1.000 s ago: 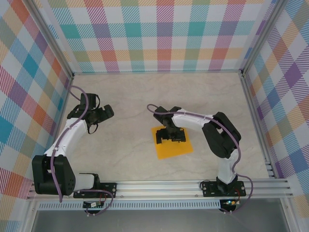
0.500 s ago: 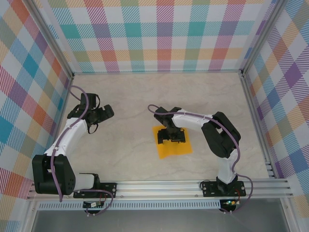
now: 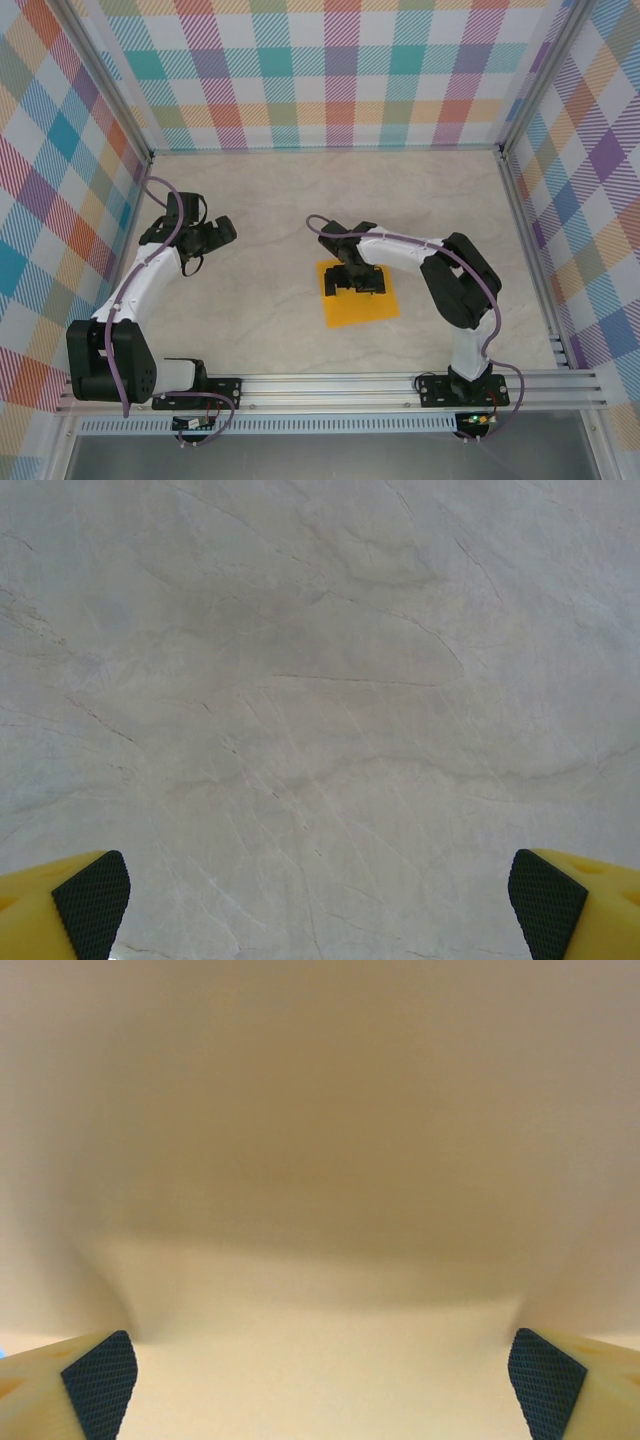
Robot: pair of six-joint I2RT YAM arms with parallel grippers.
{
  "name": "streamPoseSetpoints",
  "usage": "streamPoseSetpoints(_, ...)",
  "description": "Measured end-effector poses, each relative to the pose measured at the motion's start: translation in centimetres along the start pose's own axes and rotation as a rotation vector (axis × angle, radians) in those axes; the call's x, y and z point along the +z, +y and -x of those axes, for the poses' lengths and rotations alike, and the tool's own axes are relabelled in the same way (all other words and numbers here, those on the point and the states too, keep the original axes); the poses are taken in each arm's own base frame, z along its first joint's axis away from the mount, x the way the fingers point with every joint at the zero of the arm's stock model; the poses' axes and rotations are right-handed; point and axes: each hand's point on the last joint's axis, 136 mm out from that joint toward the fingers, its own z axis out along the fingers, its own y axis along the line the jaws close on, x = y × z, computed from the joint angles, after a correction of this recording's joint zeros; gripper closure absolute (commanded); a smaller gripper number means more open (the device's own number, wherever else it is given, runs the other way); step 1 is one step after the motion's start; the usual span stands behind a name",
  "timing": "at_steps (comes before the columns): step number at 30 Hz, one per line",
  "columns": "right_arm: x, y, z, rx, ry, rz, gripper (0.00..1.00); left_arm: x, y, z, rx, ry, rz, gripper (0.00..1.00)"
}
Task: Fold a paper plane with a square sheet of paper (pick it up from the middle)
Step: Fold the square sheet of paper in half at the center of the table.
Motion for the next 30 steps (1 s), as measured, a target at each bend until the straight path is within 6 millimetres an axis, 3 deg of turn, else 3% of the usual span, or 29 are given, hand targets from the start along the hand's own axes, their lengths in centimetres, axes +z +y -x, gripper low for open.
streamPoseSetpoints(7, -1.5, 1.1, 3.0, 0.012, -0.081, 0.018, 0.0, 0.0, 0.0, -0.1, 0.0, 0.004, 0.001, 0.0)
streamPoseSetpoints(14, 0.9, 0.5, 3.2, 0.028, -0.036, -0.018, 0.0, 0.0, -0.3, -0.6, -0.008, 0.03, -0.02, 0.0)
streamPoseSetpoints(17, 0.9, 0.5, 3.2, 0.031, -0.03, -0.011, 0.0, 0.1, -0.5, -0.9, -0.017, 0.045, -0.034, 0.0)
streamPoseSetpoints(28, 1.0, 0.4, 3.1, 0.04, -0.025, 0.001, 0.21, 0.6, -1.5, -1.7, -0.052, 0.095, -0.089, 0.0)
streamPoseSetpoints(30, 0.9, 0.4, 3.1, 0.04, -0.028, 0.003, 0.29, 0.6, -1.7, -1.9, -0.059, 0.104, -0.102, 0.0)
